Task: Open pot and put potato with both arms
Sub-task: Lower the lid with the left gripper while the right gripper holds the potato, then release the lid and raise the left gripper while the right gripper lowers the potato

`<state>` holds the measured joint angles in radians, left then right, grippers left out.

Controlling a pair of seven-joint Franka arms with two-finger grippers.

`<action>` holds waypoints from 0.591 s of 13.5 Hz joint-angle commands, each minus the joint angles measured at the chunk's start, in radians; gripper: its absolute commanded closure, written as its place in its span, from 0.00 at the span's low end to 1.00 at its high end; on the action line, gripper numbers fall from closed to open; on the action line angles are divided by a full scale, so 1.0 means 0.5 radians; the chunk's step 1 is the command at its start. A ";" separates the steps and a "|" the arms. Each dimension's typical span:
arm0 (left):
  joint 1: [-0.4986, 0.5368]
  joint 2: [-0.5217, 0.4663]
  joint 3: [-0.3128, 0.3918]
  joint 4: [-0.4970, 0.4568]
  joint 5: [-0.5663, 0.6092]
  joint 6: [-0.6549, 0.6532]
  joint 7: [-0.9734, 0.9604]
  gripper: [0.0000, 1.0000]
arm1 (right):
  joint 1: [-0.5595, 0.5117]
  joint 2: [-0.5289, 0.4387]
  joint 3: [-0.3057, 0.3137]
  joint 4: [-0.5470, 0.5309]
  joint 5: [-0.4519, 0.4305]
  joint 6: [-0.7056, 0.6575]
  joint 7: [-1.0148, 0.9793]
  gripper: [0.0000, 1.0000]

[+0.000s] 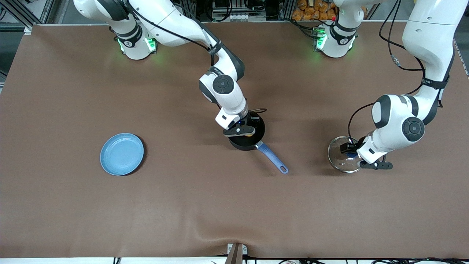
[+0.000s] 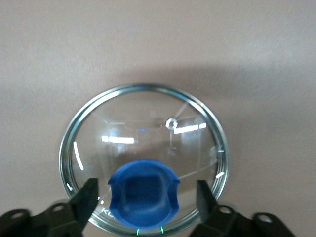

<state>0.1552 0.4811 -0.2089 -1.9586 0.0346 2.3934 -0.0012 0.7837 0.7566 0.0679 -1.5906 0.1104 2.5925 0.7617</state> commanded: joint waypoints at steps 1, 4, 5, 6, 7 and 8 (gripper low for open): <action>-0.004 -0.127 -0.060 0.027 -0.066 -0.016 -0.092 0.00 | 0.028 0.024 -0.025 0.006 -0.058 0.043 0.090 1.00; -0.007 -0.375 -0.137 0.073 -0.069 -0.196 -0.230 0.00 | 0.065 0.064 -0.059 0.003 -0.067 0.089 0.096 1.00; -0.007 -0.455 -0.153 0.106 -0.069 -0.316 -0.255 0.00 | 0.074 0.073 -0.062 0.006 -0.067 0.101 0.118 1.00; -0.007 -0.535 -0.165 0.186 -0.069 -0.472 -0.264 0.00 | 0.083 0.091 -0.062 0.006 -0.067 0.141 0.139 1.00; -0.007 -0.596 -0.174 0.296 -0.069 -0.665 -0.264 0.00 | 0.089 0.107 -0.062 0.006 -0.067 0.190 0.173 1.00; -0.007 -0.630 -0.180 0.431 -0.069 -0.882 -0.264 0.00 | 0.092 0.122 -0.062 0.009 -0.067 0.217 0.195 1.00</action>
<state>0.1507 0.2253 -0.2955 -1.8285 0.0170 2.1154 -0.1254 0.8095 0.7945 0.0518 -1.5926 0.1000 2.6659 0.8070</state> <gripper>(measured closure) 0.000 0.414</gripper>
